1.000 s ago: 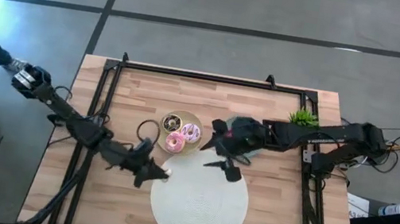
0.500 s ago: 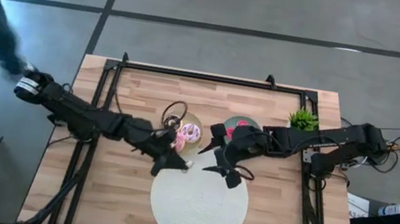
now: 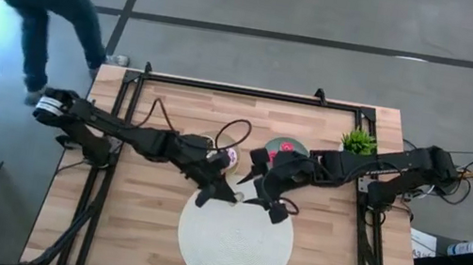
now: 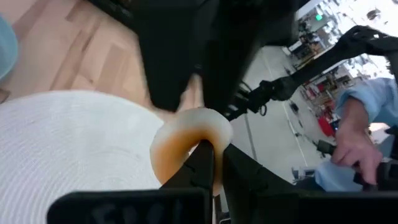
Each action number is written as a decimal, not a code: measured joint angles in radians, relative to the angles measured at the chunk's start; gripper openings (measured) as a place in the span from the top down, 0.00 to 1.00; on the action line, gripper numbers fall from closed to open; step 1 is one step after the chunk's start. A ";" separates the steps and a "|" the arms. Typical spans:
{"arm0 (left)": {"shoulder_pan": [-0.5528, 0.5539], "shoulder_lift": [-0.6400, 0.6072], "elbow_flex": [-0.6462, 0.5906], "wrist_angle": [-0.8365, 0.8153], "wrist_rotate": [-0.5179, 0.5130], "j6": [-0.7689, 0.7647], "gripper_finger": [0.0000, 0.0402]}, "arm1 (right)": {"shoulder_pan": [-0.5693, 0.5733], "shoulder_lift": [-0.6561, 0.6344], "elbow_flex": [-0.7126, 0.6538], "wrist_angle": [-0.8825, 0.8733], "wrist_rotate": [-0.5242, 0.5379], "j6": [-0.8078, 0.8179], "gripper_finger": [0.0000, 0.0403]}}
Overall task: Pick & Place donuts
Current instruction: Put the small yellow donut on the light blue plate
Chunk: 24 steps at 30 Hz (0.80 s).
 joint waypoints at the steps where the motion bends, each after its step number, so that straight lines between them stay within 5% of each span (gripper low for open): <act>1: 0.001 -0.001 0.000 0.006 0.002 0.000 1.00 | 0.001 0.000 0.000 -0.010 0.000 0.004 0.44; 15: 0.038 -0.002 0.011 0.012 0.006 -0.005 1.00 | 0.006 0.000 -0.001 -0.004 -0.001 -0.001 0.46; 24: 0.040 -0.001 0.010 0.011 0.006 -0.009 1.00 | 0.006 0.000 -0.001 -0.005 0.005 -0.004 0.62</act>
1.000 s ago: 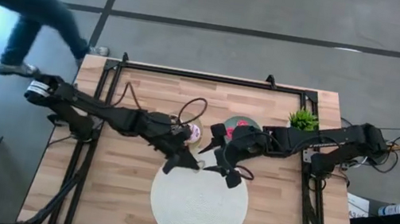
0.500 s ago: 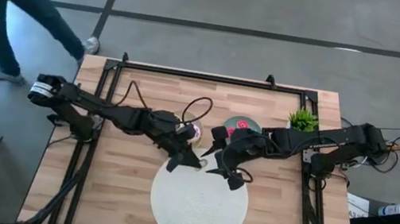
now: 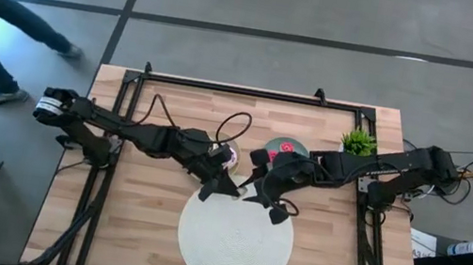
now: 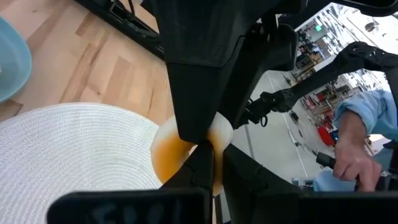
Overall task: Pick & Place donuts
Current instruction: Put the small yellow donut on the light blue plate
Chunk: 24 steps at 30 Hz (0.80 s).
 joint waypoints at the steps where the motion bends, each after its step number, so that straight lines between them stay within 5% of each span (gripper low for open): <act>1: 0.000 0.000 0.000 0.000 0.000 0.000 1.00 | 0.000 0.000 0.000 0.000 0.011 0.000 0.65; 11: 0.000 0.001 -0.002 0.001 -0.022 -0.047 0.96 | 0.000 0.000 -0.009 -0.005 0.029 0.015 0.91; 19: 0.000 0.002 -0.002 -0.013 -0.116 -0.067 0.70 | -0.011 0.000 -0.018 -0.093 0.037 0.119 0.96; 24: 0.000 0.001 -0.003 -0.076 -0.178 -0.066 0.56 | -0.068 0.000 -0.022 -0.318 0.148 0.308 0.97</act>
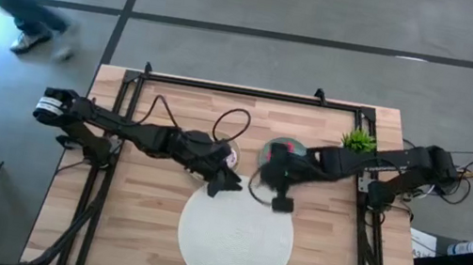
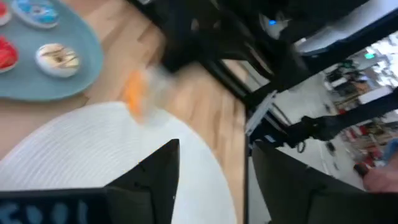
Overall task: Pick & Place donuts
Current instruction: Put the small yellow donut on the light blue plate
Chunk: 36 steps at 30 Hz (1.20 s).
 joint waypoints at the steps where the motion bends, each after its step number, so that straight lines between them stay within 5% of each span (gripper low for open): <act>1: -0.002 -0.001 0.000 -0.020 -0.010 -0.002 0.55 | -0.026 0.000 -0.010 -0.057 0.015 0.039 0.97; 5: -0.014 -0.001 -0.001 -0.097 -0.037 -0.008 0.55 | -0.151 -0.008 -0.101 -0.182 0.021 0.146 0.97; 9: -0.022 -0.001 -0.005 -0.133 -0.038 -0.020 0.55 | -0.295 -0.012 -0.224 -0.181 -0.123 0.181 0.97; 14: -0.035 -0.001 -0.010 -0.159 -0.053 -0.034 0.55 | -0.400 0.001 -0.342 -0.152 -0.156 0.177 0.97; 22: -0.042 -0.001 -0.010 -0.191 -0.112 -0.035 0.55 | -0.425 0.002 -0.390 -0.039 -0.164 0.183 0.97; 28: -0.042 -0.002 -0.010 -0.191 -0.122 -0.032 0.55 | -0.426 0.028 -0.389 -0.018 -0.292 0.195 0.97; 36: -0.042 -0.002 -0.010 -0.192 -0.131 -0.033 0.55 | -0.425 0.095 -0.377 0.000 -0.255 0.187 0.89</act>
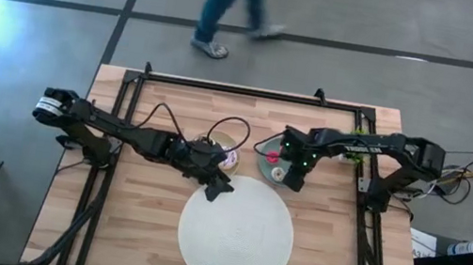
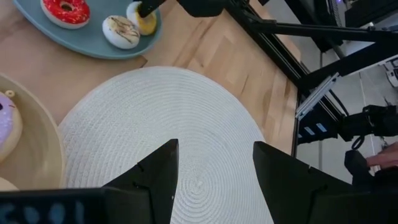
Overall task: Pick & Place donuts
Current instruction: Put the small yellow donut on the light blue plate, then return to Home Position
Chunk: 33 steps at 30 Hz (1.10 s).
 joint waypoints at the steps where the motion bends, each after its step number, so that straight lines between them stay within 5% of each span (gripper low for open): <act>1: 0.000 0.000 0.000 -0.001 0.000 -0.001 0.55 | 0.000 0.000 0.006 0.003 0.016 -0.002 0.86; 10: 0.000 0.000 0.000 -0.008 0.000 -0.013 0.55 | 0.002 -0.003 0.083 -0.020 0.133 -0.066 0.64; 18: -0.003 0.000 0.000 -0.027 -0.002 -0.010 0.55 | 0.008 -0.049 0.098 -0.046 0.217 -0.123 0.55; 25: -0.037 -0.028 0.000 -0.077 -0.004 -0.016 0.55 | 0.077 -0.267 0.052 -0.035 0.202 -0.150 0.55; 30: -0.131 -0.074 0.000 -0.138 -0.029 0.011 0.55 | 0.171 -0.500 -0.064 -0.020 0.180 0.048 0.56; 33: -0.181 -0.098 0.000 -0.245 -0.143 0.015 0.55 | 0.245 -0.638 -0.149 -0.021 0.184 0.181 0.57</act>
